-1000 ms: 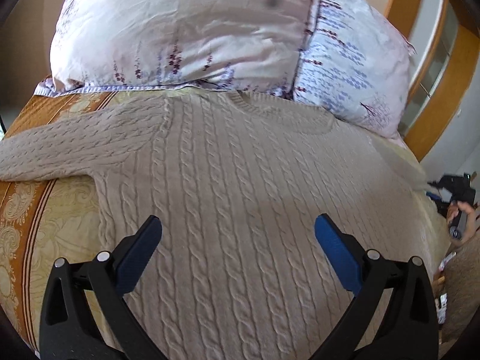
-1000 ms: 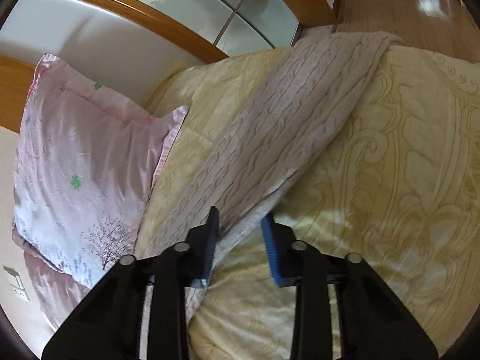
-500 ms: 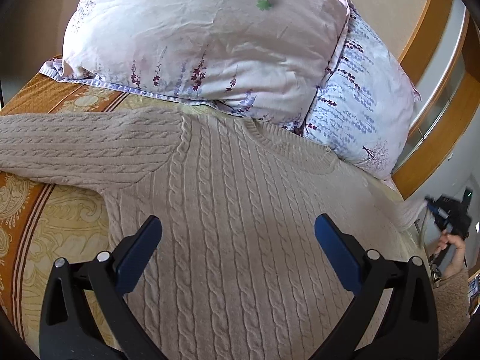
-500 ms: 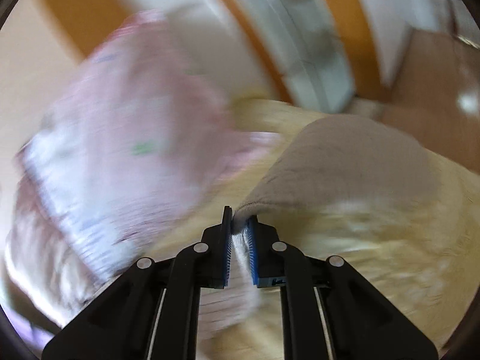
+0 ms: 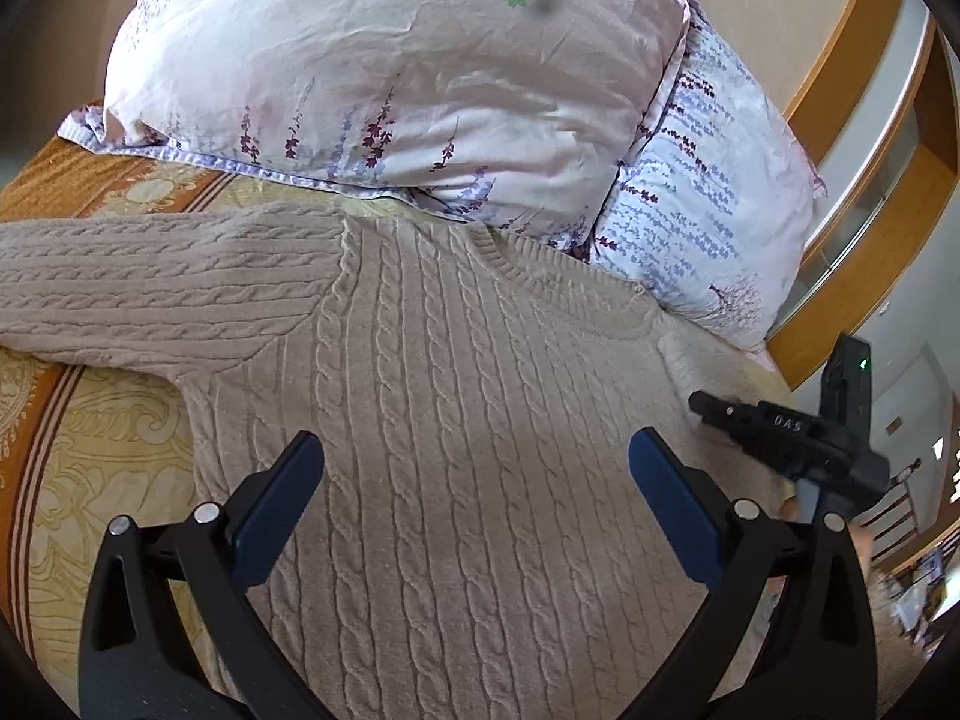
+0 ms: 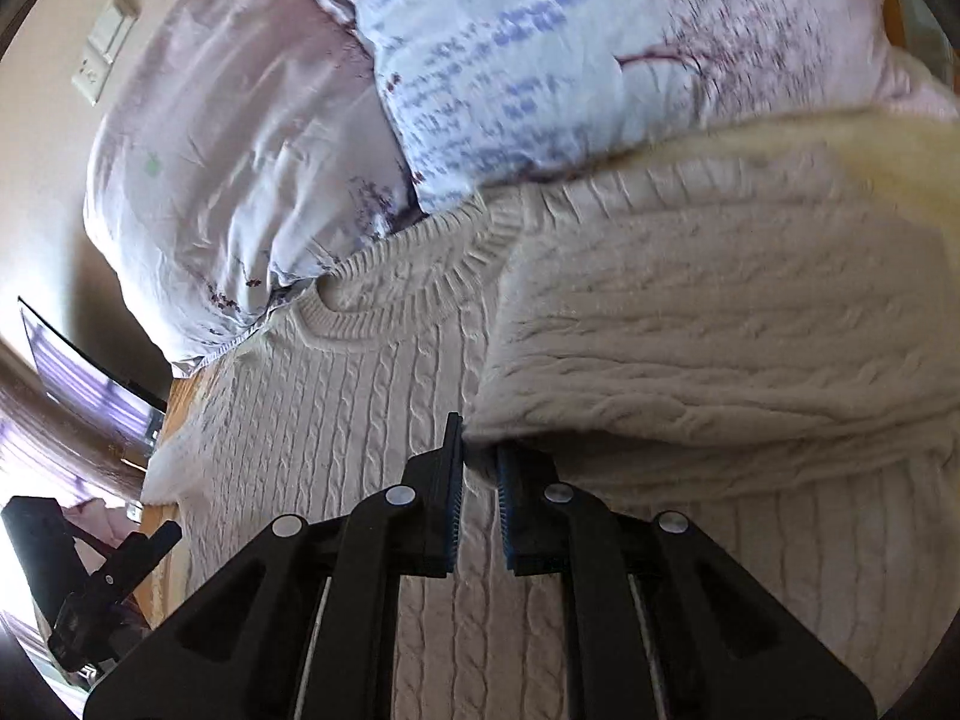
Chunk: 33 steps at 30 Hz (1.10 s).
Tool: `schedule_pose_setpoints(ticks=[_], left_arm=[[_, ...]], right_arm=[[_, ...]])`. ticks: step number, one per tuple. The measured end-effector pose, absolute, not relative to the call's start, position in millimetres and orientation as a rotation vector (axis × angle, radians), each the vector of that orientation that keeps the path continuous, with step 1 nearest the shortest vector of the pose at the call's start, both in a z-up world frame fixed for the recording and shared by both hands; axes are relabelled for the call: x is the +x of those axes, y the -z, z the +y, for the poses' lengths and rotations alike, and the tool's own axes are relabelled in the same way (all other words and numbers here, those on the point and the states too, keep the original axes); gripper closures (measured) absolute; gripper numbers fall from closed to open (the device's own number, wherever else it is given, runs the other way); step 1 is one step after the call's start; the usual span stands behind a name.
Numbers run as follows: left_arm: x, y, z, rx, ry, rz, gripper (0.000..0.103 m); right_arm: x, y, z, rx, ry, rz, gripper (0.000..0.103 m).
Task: Fold small clothes
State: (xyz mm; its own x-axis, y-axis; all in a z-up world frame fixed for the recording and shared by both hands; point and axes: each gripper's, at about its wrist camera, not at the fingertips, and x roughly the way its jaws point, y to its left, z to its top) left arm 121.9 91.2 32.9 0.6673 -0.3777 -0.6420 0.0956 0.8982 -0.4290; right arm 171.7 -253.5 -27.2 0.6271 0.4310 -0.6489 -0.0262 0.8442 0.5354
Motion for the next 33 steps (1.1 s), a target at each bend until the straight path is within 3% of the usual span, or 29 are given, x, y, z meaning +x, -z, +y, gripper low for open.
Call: schedule_pose_setpoints(ticks=[1,2,4,10,14,20,22,24,26,28,33], left_arm=[[125,-34,91,-0.391,0.288,0.807,0.002],[129,-34,91,-0.405,0.308,0.819,0.002],[137,-36,88,-0.418,0.332,0.840,0.002],[166,-40,82,-0.474,0.399,0.887,0.002],[174,-39,88,-0.526,0.409,0.880,0.002],[178,-33,100,-0.650,0.465,0.885,0.005],[180,-29,103,-0.698,0.474,0.897,0.006],[182,-25,104,-0.739,0.485,0.917,0.010],[183,-20,102,-0.766,0.487,0.942,0.014],[184,-18,100,-0.781,0.492,0.956,0.019],[195,-9,96,-0.816,0.442,1.007,0.027]], right_arm=[[169,26,-259,0.542,-0.275,0.860,0.082],[164,25,-262,0.560,-0.270,0.855,0.067],[154,21,-279,0.642,-0.237,0.823,0.051],[142,13,-339,0.811,-0.019,0.748,0.054],[157,-2,-339,0.731,0.113,0.721,0.089],[163,-67,-245,0.441,-0.145,0.615,0.094],[170,-74,-193,0.339,-0.321,0.676,0.092],[173,-64,-153,0.272,-0.464,0.770,0.081],[168,-53,-140,0.248,-0.498,0.812,0.054],[162,-45,-152,0.312,-0.485,0.824,0.048],[145,-23,-243,0.677,-0.349,0.878,0.048]])
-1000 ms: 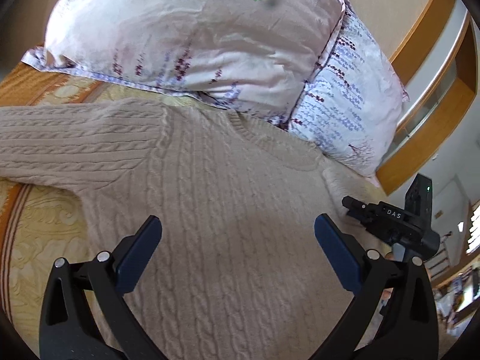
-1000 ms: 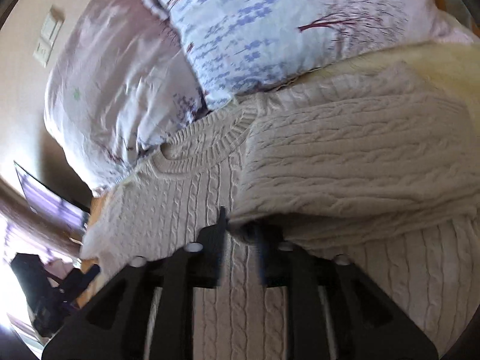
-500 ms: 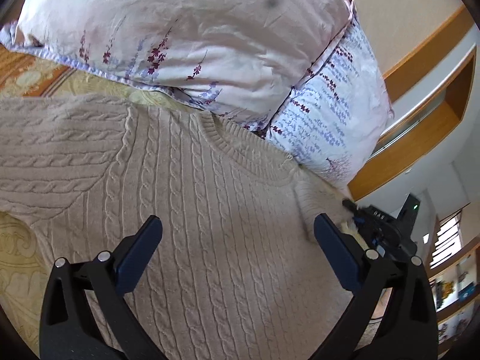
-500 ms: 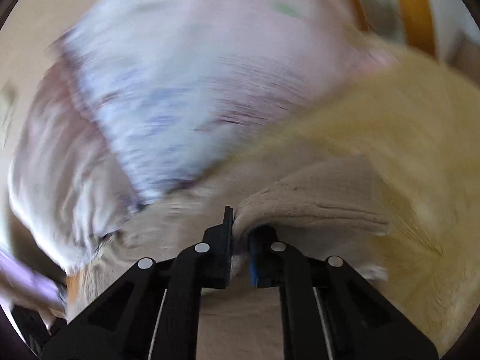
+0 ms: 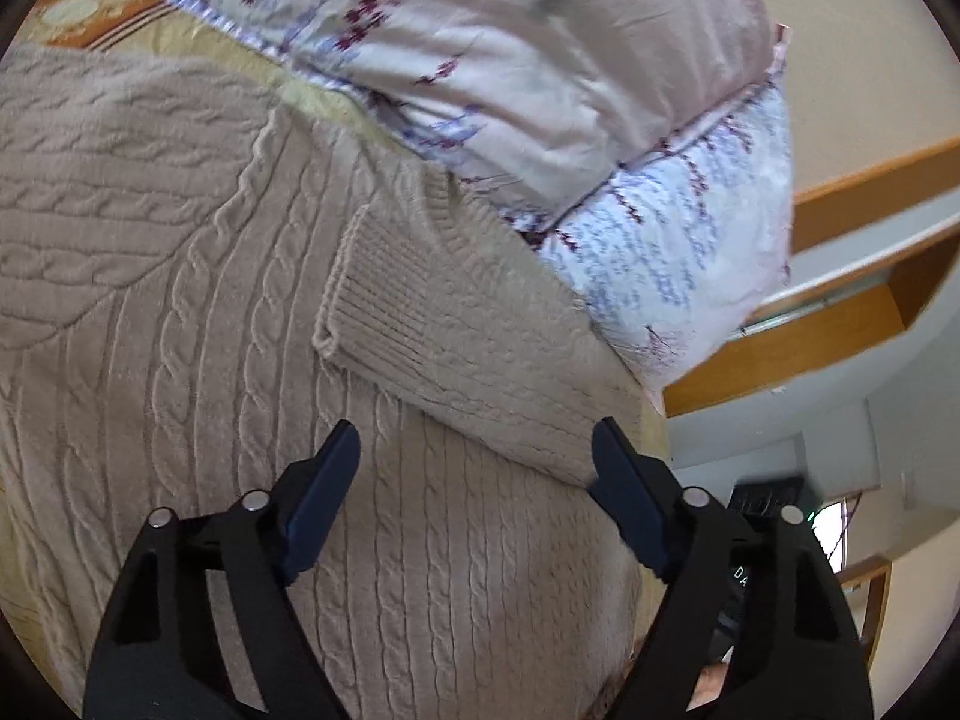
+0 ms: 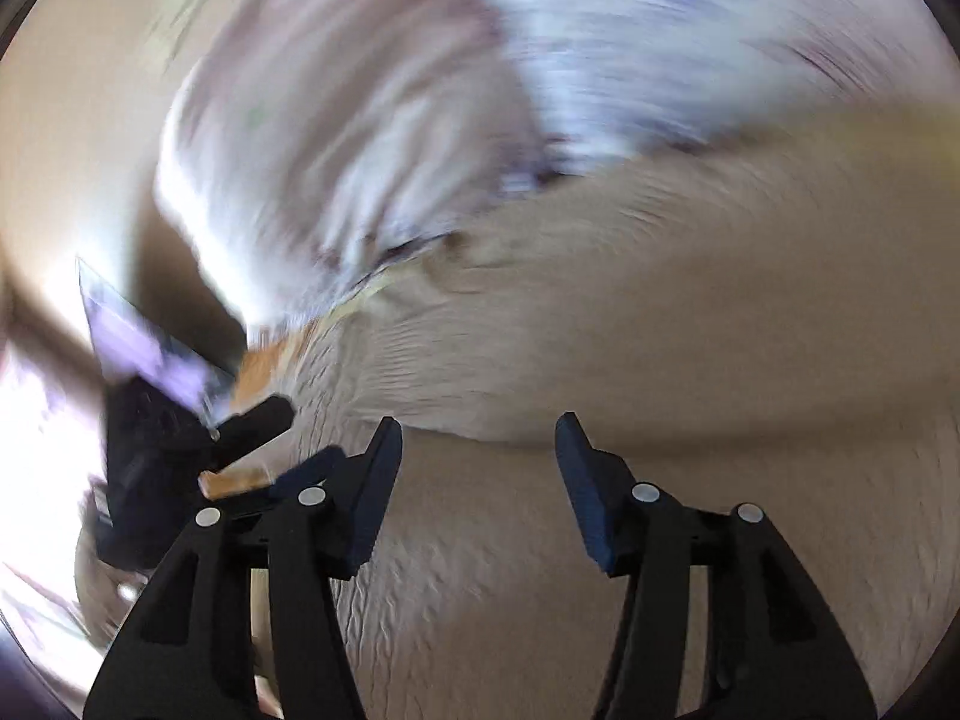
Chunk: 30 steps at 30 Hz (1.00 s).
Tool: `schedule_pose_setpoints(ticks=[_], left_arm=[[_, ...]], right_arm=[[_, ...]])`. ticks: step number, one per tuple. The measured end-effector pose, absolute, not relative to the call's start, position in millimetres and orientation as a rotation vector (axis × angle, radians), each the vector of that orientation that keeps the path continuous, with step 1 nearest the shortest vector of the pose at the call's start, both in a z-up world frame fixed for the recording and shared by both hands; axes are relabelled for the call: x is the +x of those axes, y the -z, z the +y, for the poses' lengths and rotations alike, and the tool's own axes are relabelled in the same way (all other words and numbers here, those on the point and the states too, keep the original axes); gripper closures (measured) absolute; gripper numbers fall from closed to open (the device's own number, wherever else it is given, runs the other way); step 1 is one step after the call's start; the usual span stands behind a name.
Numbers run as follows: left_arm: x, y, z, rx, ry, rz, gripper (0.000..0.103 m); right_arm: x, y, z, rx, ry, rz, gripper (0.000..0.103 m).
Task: Fold small clothes
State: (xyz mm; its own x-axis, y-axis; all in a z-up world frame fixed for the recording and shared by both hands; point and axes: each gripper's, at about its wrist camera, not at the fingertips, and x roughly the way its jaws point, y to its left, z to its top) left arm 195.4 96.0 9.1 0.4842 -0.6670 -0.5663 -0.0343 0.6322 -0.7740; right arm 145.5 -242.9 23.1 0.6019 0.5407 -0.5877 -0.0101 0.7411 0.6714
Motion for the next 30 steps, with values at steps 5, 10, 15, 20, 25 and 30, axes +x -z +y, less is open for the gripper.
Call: schedule_pose_setpoints(ticks=[5,10,15,20,25,30], left_arm=[[209,4,101,-0.889,0.347,1.031,0.037],[216,9,110,-0.925,0.298,1.014,0.052],[229,14,115,-0.905,0.271,0.991,0.095],[224,0,121,-0.827,0.279,0.940,0.096],[215,-1,124,-0.735,0.224,0.954,0.096],[213,6,122,-0.701,0.196,0.970,0.094]], right_arm=[[126,19,-320,0.964,-0.121,0.811,0.056],[125,32,-356,1.077,-0.038,0.715,0.066],[126,34,-357,0.989,0.010,0.666,0.092],[109,22,-351,0.853,-0.015,0.618,0.093],[114,29,-344,0.767,0.067,0.678,0.093],[110,31,-337,0.673,0.154,0.706,0.092]])
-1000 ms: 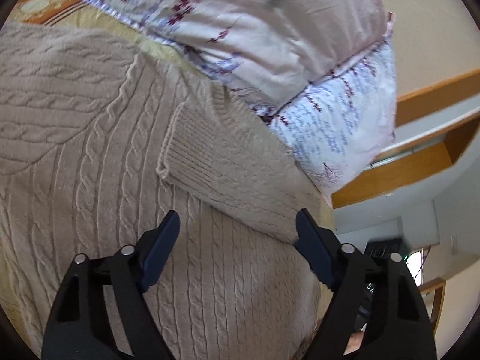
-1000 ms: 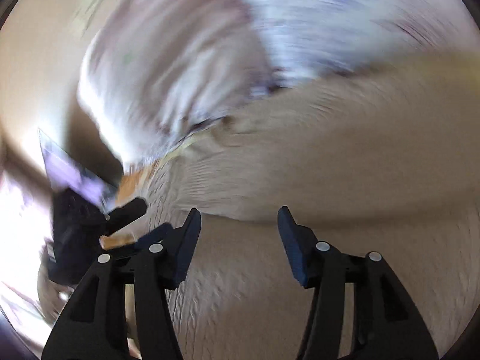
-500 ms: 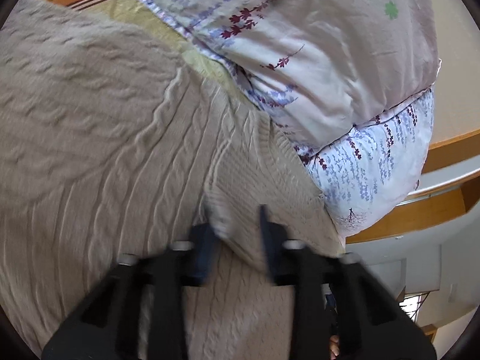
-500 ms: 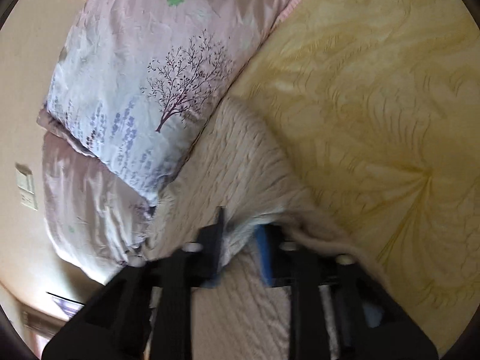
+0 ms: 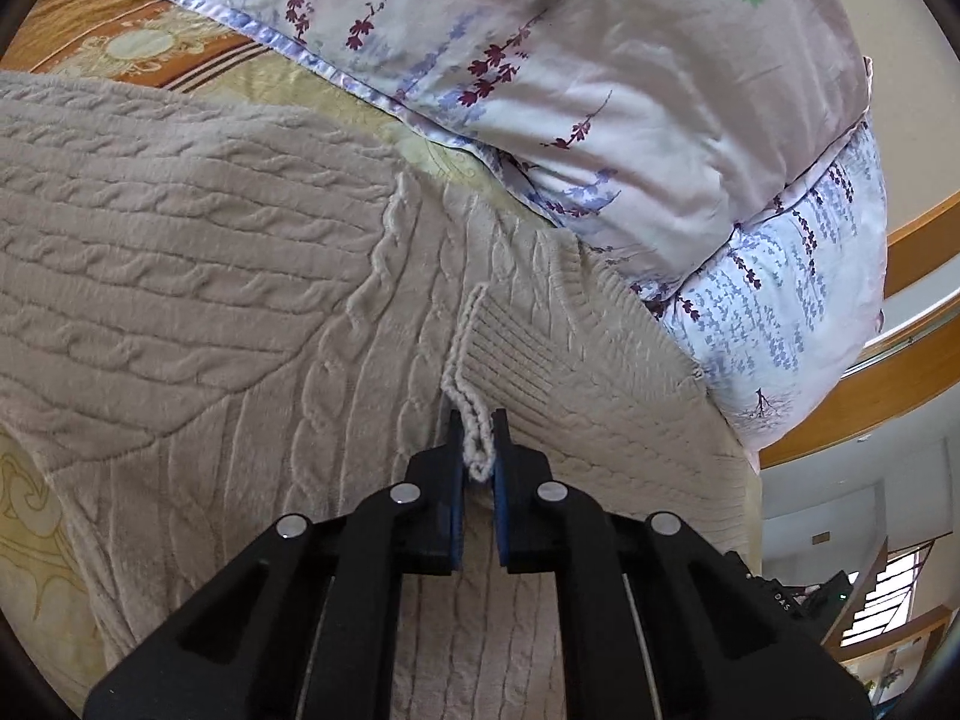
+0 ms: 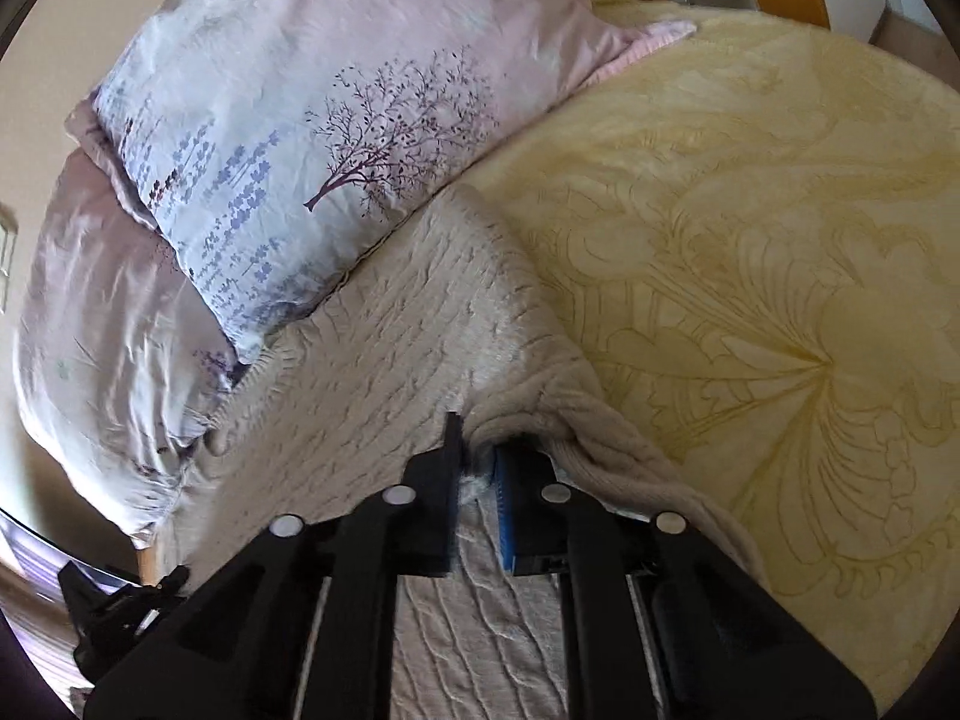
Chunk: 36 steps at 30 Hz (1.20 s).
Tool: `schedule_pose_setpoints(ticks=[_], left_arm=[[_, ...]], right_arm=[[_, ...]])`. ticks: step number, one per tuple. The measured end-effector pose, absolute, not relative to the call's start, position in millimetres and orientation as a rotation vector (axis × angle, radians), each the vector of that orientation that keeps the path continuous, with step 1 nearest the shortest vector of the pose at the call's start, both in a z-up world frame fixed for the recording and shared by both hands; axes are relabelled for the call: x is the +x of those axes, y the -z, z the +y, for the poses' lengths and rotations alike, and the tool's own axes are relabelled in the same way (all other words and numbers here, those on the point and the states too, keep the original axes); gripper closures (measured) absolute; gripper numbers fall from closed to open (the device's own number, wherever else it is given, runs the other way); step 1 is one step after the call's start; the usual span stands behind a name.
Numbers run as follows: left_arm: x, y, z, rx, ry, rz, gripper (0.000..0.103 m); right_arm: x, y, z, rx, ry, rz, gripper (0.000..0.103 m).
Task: Fold small clothes
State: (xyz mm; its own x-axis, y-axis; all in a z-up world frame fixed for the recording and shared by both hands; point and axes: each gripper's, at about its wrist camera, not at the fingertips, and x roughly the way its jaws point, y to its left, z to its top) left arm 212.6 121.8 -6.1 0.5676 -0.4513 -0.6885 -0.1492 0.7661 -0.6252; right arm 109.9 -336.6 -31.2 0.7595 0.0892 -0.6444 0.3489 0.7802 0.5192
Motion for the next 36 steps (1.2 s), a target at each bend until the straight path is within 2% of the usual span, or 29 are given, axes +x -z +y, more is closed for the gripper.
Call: schedule_pose_setpoints(ticks=[2,3,5,6,7,8,9,10,13,20,23,25,29,34,36], left_arm=[[209,4,124,-0.707,0.199,0.973,0.093],[207,2,126,-0.716,0.202,0.971,0.089],[192,-5,138,-0.729,0.211,0.950,0.073],[183,-9,147,-0.736,0.208,0.937,0.058],[176,-13,154,-0.745,0.204,0.923,0.048],[162,-17,170,-0.765,0.196,0.897,0.045],[154,-19,180,-0.777,0.186,0.883,0.040],[144,-22,194,-0.795,0.164,0.863,0.040],[113,-24,249,-0.863,0.043,0.791,0.040],[88,-10,353,-1.045,-0.221,0.693,0.049],[92,-1,373,-1.093,-0.268,0.688,0.054],[93,4,386,-1.139,-0.272,0.664,0.064],[95,12,399,-1.220,-0.294,0.621,0.068],[101,22,418,-1.272,-0.309,0.614,0.092],[101,23,418,-1.277,-0.320,0.622,0.096]], right_arm=[[106,28,-333,0.638,0.188,0.705,0.077],[101,26,-331,0.620,0.216,0.702,0.073],[93,24,-330,0.619,0.227,0.691,0.057],[88,23,-329,0.620,0.235,0.684,0.050],[82,22,-327,0.623,0.227,0.669,0.041],[77,21,-325,0.615,0.230,0.654,0.033],[73,19,-323,0.602,0.241,0.643,0.031],[68,17,-321,0.584,0.257,0.624,0.026],[56,14,-320,0.570,0.272,0.577,0.023],[61,14,-304,0.572,0.110,0.579,0.021],[61,14,-295,0.560,0.069,0.581,0.021],[62,13,-290,0.548,0.052,0.583,0.021],[65,15,-282,0.528,0.026,0.594,0.021],[70,22,-284,0.557,-0.008,0.622,0.021],[70,24,-287,0.580,-0.020,0.625,0.021]])
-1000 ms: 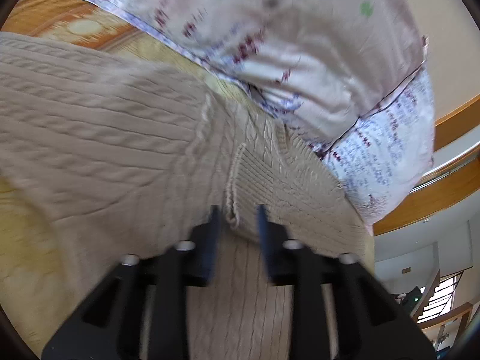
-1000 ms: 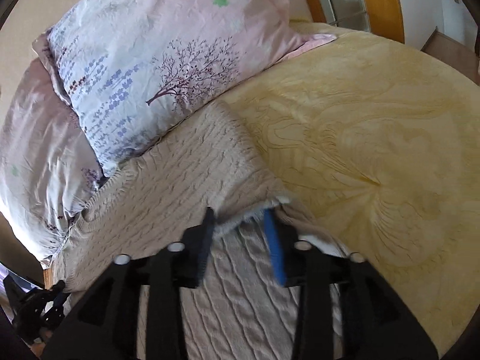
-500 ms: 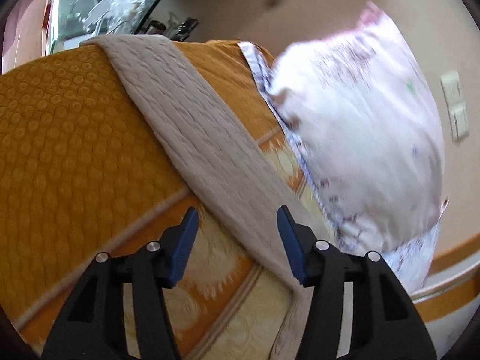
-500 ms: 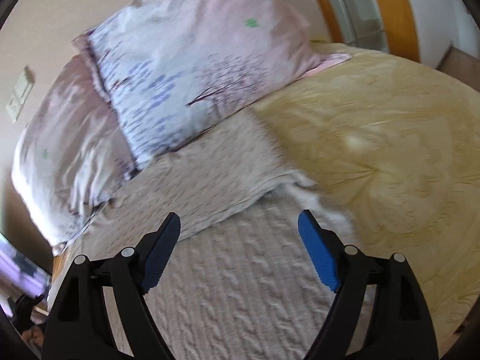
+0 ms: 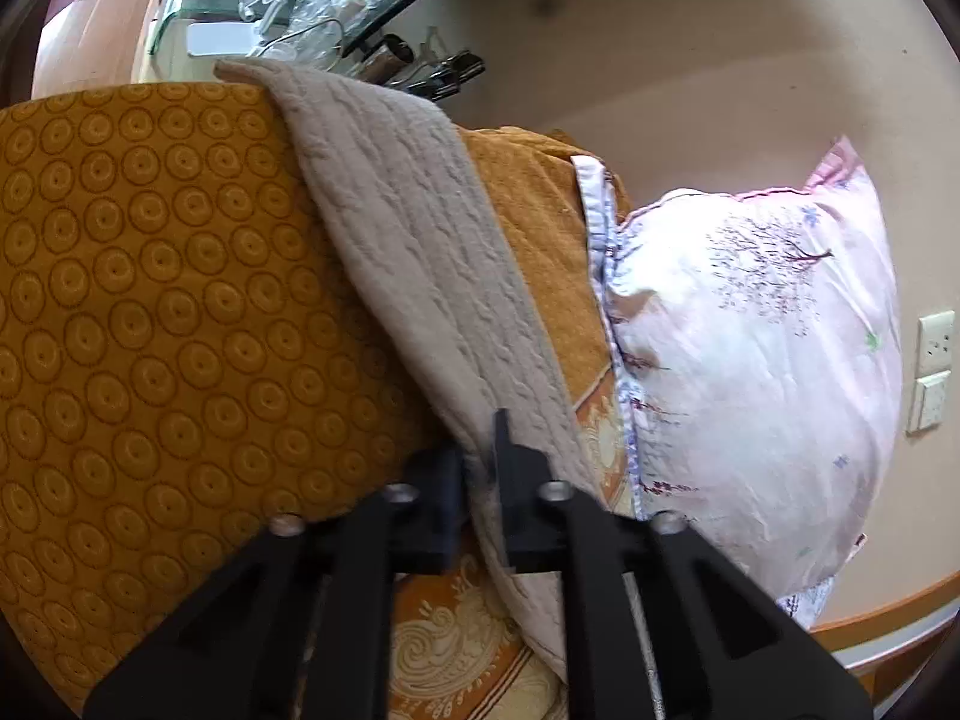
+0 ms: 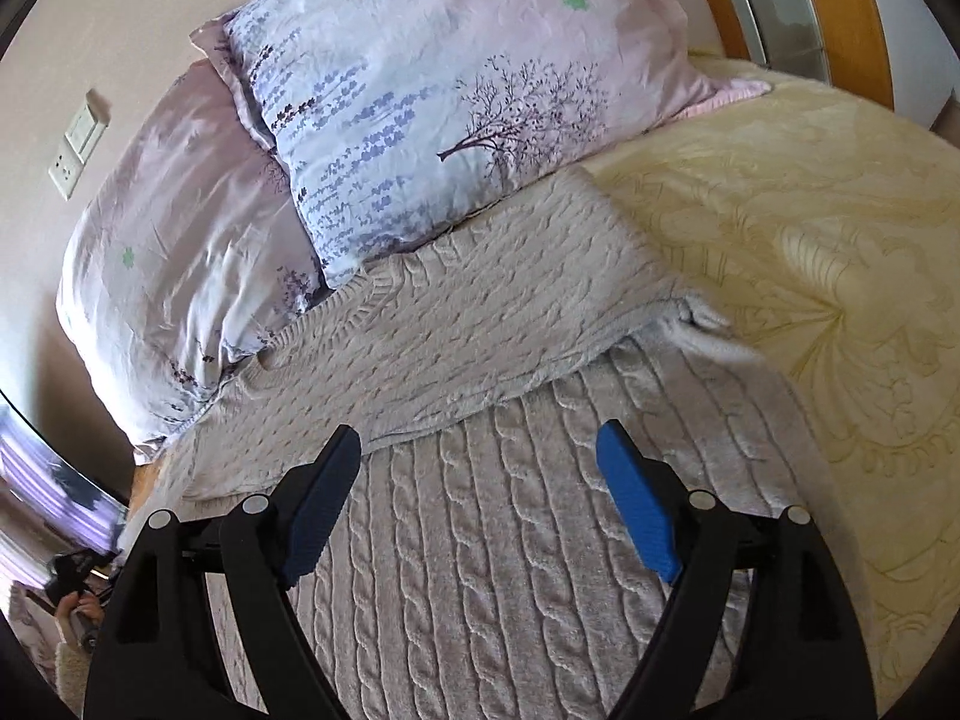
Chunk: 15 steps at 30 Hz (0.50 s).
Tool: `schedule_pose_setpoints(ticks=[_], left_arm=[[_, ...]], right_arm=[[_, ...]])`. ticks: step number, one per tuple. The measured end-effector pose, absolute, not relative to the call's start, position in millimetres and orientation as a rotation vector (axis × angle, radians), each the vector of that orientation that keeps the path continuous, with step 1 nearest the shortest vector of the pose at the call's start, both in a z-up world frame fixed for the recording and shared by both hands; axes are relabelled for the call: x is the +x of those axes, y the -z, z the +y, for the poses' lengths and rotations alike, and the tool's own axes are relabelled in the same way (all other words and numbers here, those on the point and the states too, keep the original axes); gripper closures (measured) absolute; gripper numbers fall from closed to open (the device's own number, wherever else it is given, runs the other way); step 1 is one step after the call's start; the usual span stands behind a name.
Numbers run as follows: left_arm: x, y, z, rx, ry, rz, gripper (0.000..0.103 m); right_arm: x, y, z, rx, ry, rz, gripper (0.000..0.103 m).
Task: Fold small clothes
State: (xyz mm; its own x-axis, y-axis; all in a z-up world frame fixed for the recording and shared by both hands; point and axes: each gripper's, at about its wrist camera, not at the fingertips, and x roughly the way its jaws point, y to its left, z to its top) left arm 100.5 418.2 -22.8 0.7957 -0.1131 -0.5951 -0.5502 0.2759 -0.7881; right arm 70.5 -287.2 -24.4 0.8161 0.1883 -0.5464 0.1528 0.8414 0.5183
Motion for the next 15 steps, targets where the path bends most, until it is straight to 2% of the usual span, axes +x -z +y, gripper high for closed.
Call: schedule_pose_setpoints(ticks=[7,11,15], left_arm=[[113,-35,371,-1.176,-0.167,0.531,0.098],[137,-81,295,-1.053,0.035,0.526,0.098],[163,-95,216,-0.971,0.213,0.577,0.098]], right_arm=[[72,26,-287,0.598,-0.066,0.626,0.019],[71,27,-288,0.610,-0.075,0.619,0.019],[70,28,-289,0.614,-0.084,0.614,0.019]])
